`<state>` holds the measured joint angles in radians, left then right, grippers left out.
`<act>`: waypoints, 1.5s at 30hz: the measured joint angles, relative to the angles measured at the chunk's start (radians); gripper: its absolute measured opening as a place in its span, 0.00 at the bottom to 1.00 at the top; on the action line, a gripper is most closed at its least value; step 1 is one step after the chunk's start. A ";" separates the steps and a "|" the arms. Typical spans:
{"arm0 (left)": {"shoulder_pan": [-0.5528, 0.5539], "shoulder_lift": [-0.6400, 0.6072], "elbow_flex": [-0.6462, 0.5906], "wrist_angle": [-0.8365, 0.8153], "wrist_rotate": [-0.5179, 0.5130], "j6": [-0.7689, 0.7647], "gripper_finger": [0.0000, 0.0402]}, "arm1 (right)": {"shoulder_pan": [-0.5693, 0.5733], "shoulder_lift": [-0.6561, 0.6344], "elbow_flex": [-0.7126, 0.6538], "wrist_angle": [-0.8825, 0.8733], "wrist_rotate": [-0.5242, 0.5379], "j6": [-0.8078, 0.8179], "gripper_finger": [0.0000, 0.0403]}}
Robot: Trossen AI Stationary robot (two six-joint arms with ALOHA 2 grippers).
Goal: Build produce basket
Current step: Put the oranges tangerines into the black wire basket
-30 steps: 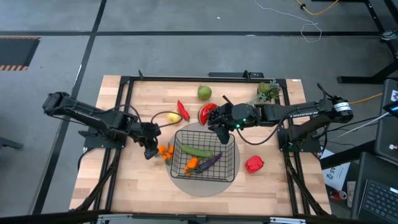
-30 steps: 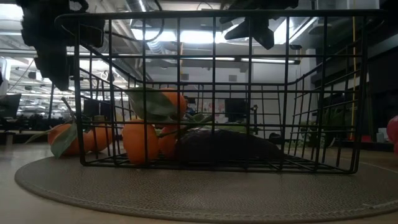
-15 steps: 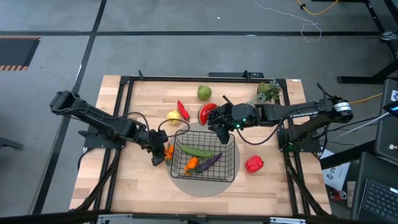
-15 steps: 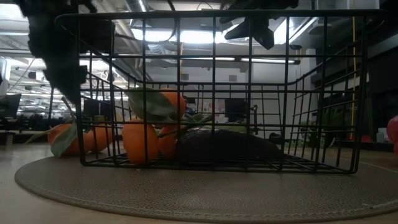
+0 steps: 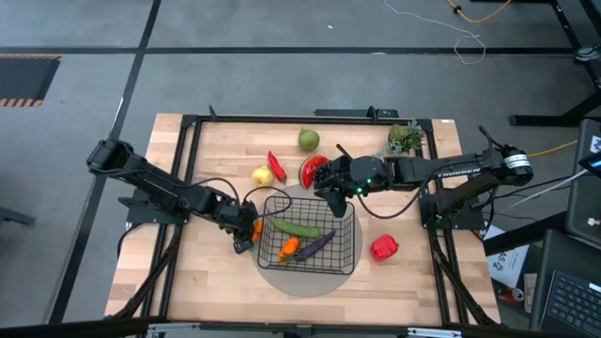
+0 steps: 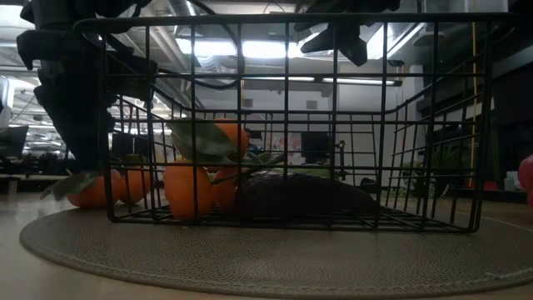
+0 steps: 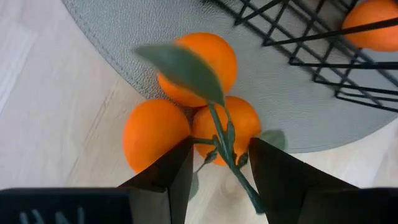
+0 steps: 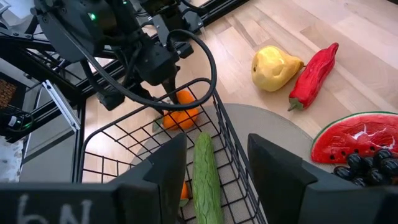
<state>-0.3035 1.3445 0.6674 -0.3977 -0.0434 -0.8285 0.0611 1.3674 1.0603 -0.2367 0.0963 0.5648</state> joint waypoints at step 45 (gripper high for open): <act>0.000 -0.277 -0.001 -0.201 -0.070 -0.112 0.00 | 0.000 0.000 0.000 0.000 0.000 0.001 0.43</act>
<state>-0.3035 1.0670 0.6666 -0.5988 -0.1132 -0.9406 0.0610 1.3674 1.0603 -0.2367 0.0962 0.5659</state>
